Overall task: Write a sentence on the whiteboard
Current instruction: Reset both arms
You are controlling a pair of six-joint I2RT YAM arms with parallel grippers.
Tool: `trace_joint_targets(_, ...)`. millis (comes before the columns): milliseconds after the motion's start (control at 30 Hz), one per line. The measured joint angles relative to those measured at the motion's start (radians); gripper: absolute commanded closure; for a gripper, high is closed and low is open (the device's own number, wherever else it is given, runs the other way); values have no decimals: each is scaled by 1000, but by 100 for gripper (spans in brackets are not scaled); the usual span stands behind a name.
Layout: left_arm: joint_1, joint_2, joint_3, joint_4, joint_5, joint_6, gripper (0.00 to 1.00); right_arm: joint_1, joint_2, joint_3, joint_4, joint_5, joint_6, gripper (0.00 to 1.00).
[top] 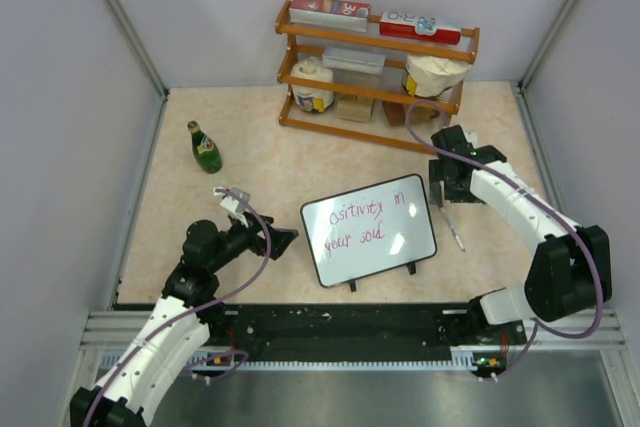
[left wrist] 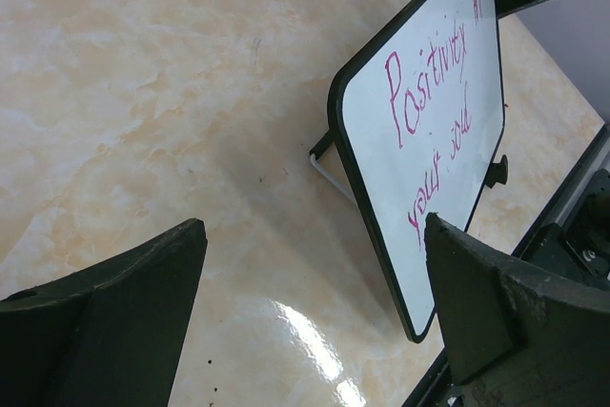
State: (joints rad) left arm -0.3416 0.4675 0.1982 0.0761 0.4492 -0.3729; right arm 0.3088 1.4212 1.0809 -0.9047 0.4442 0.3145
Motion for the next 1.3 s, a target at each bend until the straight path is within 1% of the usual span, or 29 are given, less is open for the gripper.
trace_joint_targets(233, 0, 0, 0, 8, 16, 0, 1, 0, -126, 0, 11, 21, 2, 1)
trace_joint_targets(433, 0, -1, 0, 8, 14, -14, 2, 0, -288, -20, 86, -28, 3, 1)
trace_joint_targets(633, 0, 2, 14, -2, -36, -30, 2, -1, -470, -132, 193, -106, 11, 1)
trace_joint_targets(833, 0, 60, 111, -42, -117, -45, 2, -2, -615, -238, 263, -163, 22, 1)
trace_joint_targets(1067, 0, 123, 184, -62, -239, -72, 2, -2, -868, -368, 379, -174, 30, 1)
trace_joint_targets(1200, 0, 140, 188, -61, -267, -65, 2, -2, -1044, -502, 484, -177, 28, 1)
trace_joint_targets(1300, 0, 138, 191, -61, -285, -50, 2, -2, -1112, -592, 546, -173, 20, 1)
